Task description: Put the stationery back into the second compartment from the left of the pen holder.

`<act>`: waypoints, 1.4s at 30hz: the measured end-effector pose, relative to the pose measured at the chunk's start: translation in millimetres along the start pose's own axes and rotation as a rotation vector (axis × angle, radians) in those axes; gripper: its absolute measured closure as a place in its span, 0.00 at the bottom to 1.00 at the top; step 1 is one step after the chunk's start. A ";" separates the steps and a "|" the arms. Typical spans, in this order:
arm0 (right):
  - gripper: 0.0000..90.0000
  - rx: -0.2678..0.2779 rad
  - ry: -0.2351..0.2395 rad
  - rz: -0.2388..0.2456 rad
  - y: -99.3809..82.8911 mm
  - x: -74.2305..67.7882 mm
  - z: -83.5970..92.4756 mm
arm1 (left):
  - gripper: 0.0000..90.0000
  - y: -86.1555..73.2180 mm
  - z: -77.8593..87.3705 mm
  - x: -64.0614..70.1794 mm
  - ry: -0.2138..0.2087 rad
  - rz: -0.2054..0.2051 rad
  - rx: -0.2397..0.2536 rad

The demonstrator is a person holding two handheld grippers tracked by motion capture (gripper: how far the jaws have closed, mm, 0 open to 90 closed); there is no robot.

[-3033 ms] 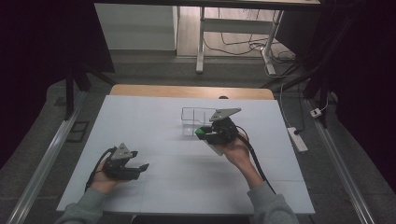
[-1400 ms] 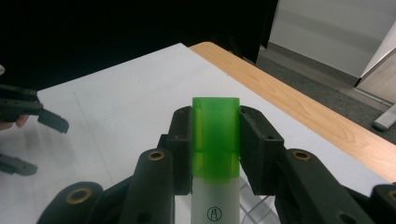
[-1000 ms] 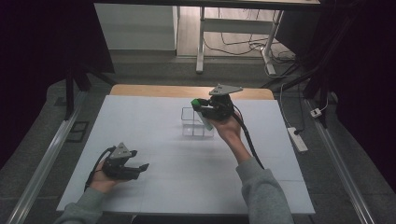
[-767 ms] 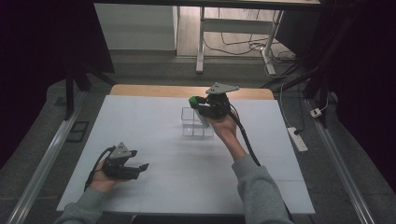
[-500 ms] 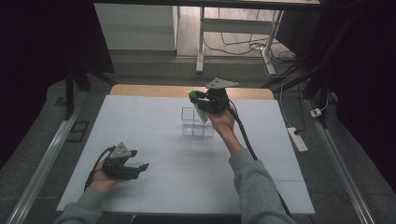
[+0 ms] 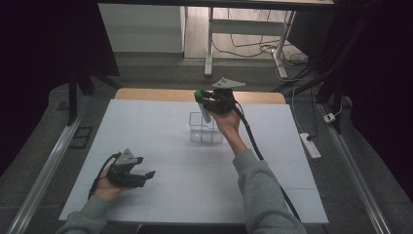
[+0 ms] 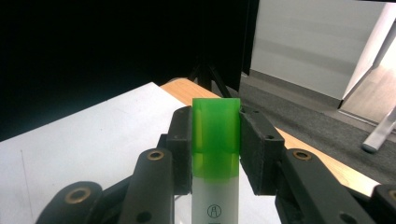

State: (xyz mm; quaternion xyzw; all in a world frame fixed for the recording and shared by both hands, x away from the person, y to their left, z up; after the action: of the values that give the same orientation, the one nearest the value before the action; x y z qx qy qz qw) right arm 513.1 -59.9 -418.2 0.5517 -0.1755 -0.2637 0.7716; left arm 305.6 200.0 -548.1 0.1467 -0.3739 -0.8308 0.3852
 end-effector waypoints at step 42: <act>0.44 -0.262 -0.001 0.005 -87.6 -4.3 120.9 | 0.29 0.0 3.1 0.2 0.008 0.006 0.013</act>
State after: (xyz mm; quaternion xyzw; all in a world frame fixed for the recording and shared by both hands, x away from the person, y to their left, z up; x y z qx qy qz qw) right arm 423.1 -171.1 -460.9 0.4454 -0.1414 -0.2827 0.8377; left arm 303.8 201.4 -546.0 0.1515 -0.3780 -0.8267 0.3882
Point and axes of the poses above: each handheld gripper's, and its own axes: z roughly backward along the jaws, y roughly out of its top, x roughly to its right, the point moved 4 cm from there along -z, roughly forward along the jaws
